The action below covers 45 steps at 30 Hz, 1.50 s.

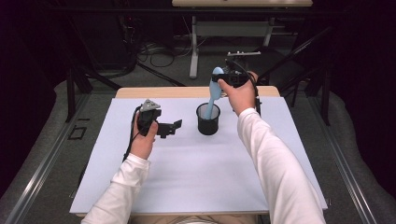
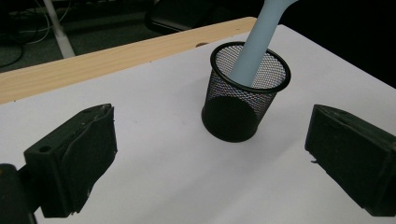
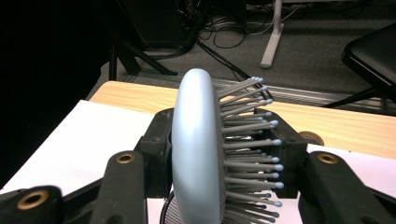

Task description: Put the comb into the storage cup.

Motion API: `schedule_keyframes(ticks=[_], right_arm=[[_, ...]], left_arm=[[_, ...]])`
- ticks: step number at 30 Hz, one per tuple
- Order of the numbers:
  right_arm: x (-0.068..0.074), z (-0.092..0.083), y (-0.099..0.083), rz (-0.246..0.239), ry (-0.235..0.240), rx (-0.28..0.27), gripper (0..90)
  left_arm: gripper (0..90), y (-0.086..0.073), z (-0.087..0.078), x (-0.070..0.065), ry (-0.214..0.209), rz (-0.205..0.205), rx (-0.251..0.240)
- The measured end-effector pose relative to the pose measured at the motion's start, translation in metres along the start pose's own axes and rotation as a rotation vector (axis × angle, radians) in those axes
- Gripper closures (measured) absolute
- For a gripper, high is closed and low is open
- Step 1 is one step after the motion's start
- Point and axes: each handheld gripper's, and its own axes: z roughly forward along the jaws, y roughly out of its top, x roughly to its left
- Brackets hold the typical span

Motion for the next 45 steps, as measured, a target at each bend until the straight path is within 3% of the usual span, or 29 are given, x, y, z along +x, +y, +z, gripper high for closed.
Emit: schedule_keyframes(ticks=[14,45], right_arm=[[-0.001,0.007,-0.009,-0.027,-0.021,0.011,50.8],[-0.001,0.02,-0.024,-0.038,-0.027,0.034,50.5]], left_arm=[[2.3,0.0,0.0,0.0,0.0,0.0,0.0],[2.4,-0.001,0.001,0.001,0.005,0.001,0.005]])
